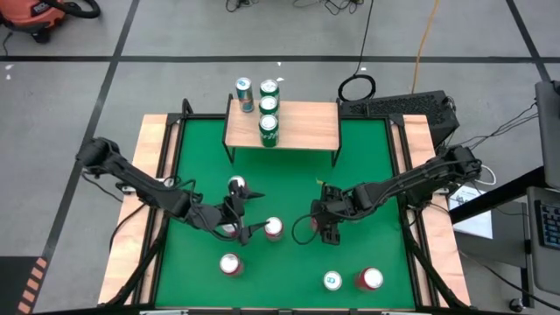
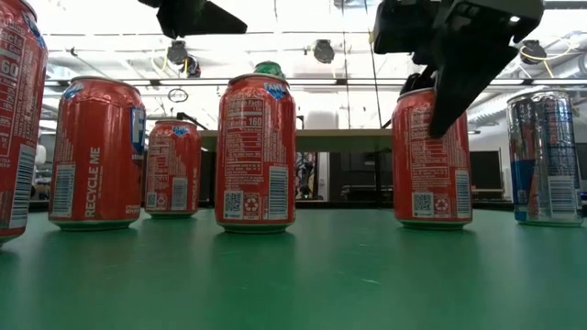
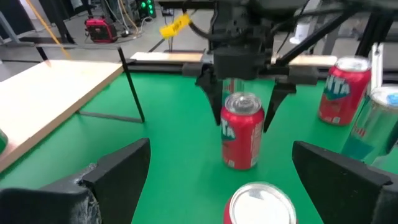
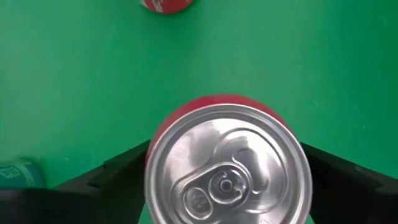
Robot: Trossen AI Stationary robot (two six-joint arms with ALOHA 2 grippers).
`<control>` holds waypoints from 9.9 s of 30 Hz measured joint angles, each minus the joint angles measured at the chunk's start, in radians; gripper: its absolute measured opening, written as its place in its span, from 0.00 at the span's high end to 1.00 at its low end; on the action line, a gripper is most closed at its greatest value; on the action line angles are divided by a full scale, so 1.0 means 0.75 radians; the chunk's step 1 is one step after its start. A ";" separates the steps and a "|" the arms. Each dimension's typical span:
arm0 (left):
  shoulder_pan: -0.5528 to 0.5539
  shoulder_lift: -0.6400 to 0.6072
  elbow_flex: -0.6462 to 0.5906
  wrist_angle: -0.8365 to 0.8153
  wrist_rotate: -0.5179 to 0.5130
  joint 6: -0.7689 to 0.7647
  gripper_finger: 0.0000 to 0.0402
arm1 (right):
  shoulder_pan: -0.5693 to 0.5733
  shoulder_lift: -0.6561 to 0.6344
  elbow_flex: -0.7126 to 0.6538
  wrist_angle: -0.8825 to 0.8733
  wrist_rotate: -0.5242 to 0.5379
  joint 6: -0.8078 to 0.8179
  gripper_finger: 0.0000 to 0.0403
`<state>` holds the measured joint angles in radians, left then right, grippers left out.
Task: Place canned beverage on shelf
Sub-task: Put the orange soda can on the shelf
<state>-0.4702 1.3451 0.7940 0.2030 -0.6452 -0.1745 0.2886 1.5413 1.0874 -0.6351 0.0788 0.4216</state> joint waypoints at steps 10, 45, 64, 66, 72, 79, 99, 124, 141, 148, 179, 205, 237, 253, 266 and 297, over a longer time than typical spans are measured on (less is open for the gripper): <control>0.000 0.068 0.000 0.041 -0.090 0.001 0.04 | 0.001 -0.007 0.000 0.015 -0.003 0.019 0.29; 0.017 0.262 0.022 0.590 -0.049 0.311 0.00 | 0.063 -0.124 0.419 0.208 0.326 -0.141 0.26; 0.086 0.265 0.022 0.582 -0.016 0.311 0.00 | 0.043 -0.117 0.418 0.414 0.440 -0.221 0.26; 0.094 0.265 0.022 0.582 -0.039 0.315 0.00 | 0.040 -0.115 0.418 0.409 0.437 -0.215 0.26; 0.094 0.265 0.022 0.607 -0.079 0.381 0.01 | 0.028 -0.109 0.418 0.414 0.421 -0.216 0.26; 0.097 0.265 0.021 0.582 -0.067 0.391 0.25 | 0.024 -0.109 0.418 0.427 0.418 -0.210 0.26; -0.003 0.262 0.019 0.587 -0.035 0.322 0.29 | 0.039 -0.109 0.419 0.410 0.235 -0.580 0.11; 0.107 0.260 0.019 0.575 0.684 0.006 0.28 | 0.023 -0.088 0.419 0.499 -0.251 -0.991 0.29; 0.082 0.261 0.019 0.638 0.280 0.285 0.02 | 0.024 -0.068 0.418 0.447 -0.090 -0.683 0.28; 0.077 0.260 0.021 0.657 0.036 0.315 0.02 | 0.034 -0.076 0.416 0.386 0.235 -0.286 0.28; 0.091 0.260 0.022 0.600 -0.467 0.503 0.27 | 0.039 -0.055 0.417 0.669 0.667 -0.257 0.26; 0.078 0.262 0.021 0.610 -0.426 0.515 0.29 | 0.015 -0.023 0.419 0.667 0.662 -0.270 0.23; 0.209 0.264 0.019 0.564 0.867 0.304 0.25 | 0.057 0.036 0.419 0.631 -0.164 -0.825 0.21; 0.189 0.260 0.022 0.490 0.706 0.275 0.17 | 0.056 0.026 0.417 0.602 -0.099 -0.725 0.24; 0.170 0.260 0.022 0.580 0.409 0.274 0.03 | 0.052 -0.017 0.416 0.515 0.169 -0.486 0.24; 0.109 0.262 0.021 0.590 0.450 0.223 0.28 | 0.093 -0.042 0.419 0.452 0.223 -0.489 0.13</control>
<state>-0.3882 1.5417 0.8097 0.6455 -0.3080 -0.0073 0.3581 1.5095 1.4017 -0.2961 0.2462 0.0546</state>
